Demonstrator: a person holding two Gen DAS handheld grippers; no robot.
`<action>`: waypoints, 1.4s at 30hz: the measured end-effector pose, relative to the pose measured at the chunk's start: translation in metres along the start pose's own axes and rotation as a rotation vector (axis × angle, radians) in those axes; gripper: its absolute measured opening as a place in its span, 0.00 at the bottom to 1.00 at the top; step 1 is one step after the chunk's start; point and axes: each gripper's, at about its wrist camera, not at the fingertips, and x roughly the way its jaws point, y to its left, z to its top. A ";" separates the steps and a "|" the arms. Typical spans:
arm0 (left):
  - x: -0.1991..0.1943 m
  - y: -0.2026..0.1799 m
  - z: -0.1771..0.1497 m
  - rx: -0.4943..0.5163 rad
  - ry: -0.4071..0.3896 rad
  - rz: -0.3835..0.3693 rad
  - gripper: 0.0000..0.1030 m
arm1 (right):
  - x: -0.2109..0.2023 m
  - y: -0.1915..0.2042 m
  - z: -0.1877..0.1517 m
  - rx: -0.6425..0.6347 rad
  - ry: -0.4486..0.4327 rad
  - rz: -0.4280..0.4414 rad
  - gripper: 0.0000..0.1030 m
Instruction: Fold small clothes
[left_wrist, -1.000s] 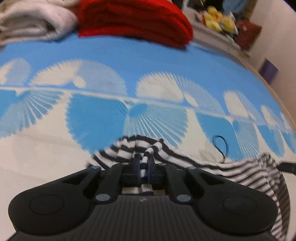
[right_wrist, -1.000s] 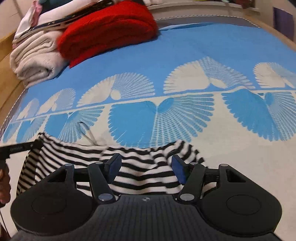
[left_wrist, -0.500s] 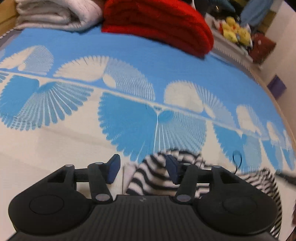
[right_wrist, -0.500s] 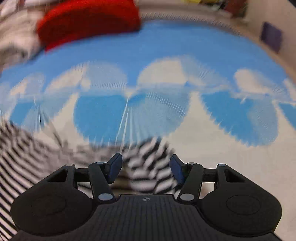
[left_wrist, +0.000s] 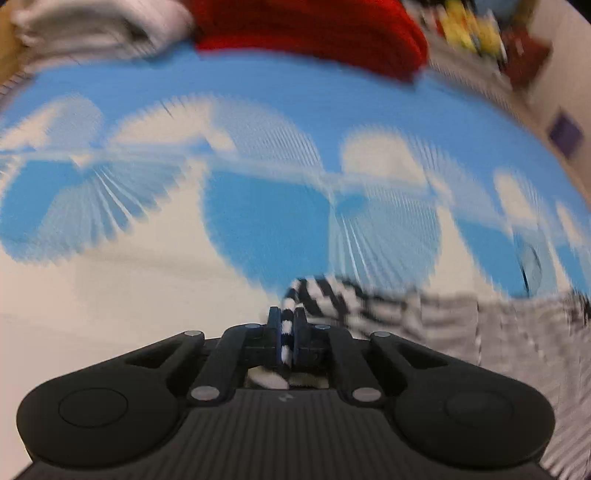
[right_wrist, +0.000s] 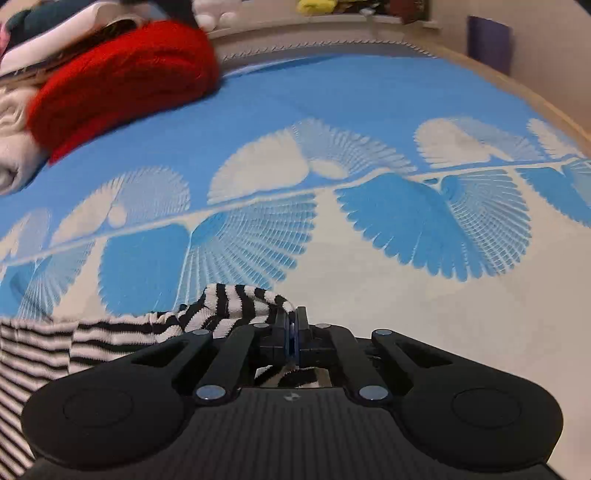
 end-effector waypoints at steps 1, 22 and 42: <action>-0.001 -0.005 -0.002 0.025 0.005 0.014 0.10 | 0.007 -0.002 -0.003 0.002 0.043 -0.015 0.04; -0.090 0.053 -0.111 -0.227 0.233 -0.078 0.46 | -0.100 -0.070 -0.111 0.139 0.325 0.212 0.52; -0.138 0.057 -0.135 -0.209 0.145 -0.137 0.04 | -0.151 -0.108 -0.100 0.229 0.133 0.223 0.08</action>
